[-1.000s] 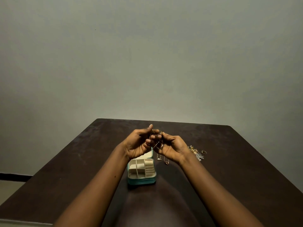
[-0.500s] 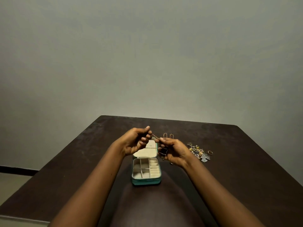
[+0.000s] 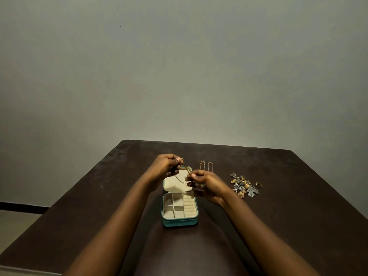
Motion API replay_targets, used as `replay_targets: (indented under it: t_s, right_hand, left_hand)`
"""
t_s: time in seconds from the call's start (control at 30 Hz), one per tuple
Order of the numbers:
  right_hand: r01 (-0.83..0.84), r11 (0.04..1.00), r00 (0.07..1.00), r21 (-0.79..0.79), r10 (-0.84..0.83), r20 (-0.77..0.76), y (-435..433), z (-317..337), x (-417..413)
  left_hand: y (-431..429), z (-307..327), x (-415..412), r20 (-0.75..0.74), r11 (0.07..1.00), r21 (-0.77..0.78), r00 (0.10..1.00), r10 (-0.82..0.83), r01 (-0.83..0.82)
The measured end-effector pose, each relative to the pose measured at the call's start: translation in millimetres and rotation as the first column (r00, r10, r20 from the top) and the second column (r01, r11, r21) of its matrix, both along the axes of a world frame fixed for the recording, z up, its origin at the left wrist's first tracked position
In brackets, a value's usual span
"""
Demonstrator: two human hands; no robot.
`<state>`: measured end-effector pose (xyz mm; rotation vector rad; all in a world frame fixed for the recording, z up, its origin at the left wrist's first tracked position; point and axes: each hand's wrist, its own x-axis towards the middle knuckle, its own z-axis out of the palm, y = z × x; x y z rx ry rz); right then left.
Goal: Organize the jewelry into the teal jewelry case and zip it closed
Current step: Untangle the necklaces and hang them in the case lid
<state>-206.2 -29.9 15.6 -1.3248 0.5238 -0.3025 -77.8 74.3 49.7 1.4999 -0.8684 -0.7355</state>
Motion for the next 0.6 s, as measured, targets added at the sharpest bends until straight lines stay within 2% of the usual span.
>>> replay_targets:
  t_s: [0.13,0.27,0.33,0.47,0.53,0.6]
  right_hand:
    - [0.017,0.987,0.999,-0.157,-0.011,0.039,1.7,4.2,11.2]
    - [0.04,0.994,0.978,-0.097,-0.019,0.207,9.6,11.6,22.6]
    - [0.057,0.997,0.969,-0.045,-0.044,0.241,11.7,15.2,26.1]
    - [0.102,0.993,0.976,0.05,-0.11,0.188,12.5,17.1,32.6]
    - [0.15,0.989,0.974,0.009,-0.149,0.17,11.2,15.3,36.3]
    - [0.197,0.973,0.976,-0.121,-0.183,0.12,9.2,12.0,39.5]
  left_hand:
    - [-4.3,6.2,-0.5,0.047,0.999,0.034,0.999,-0.017,0.016]
    - [-5.9,5.8,1.7,0.102,0.998,0.053,0.995,-0.02,0.014]
    - [-5.6,5.9,4.6,0.118,0.998,0.054,0.993,0.01,-0.017]
    - [-2.9,2.1,15.1,0.19,0.993,0.082,0.98,0.065,-0.082]
    - [-1.3,-3.5,20.6,0.27,0.983,0.118,0.957,0.105,-0.141]
    - [-1.8,-11.7,25.0,0.328,0.972,0.145,0.936,0.128,-0.184]
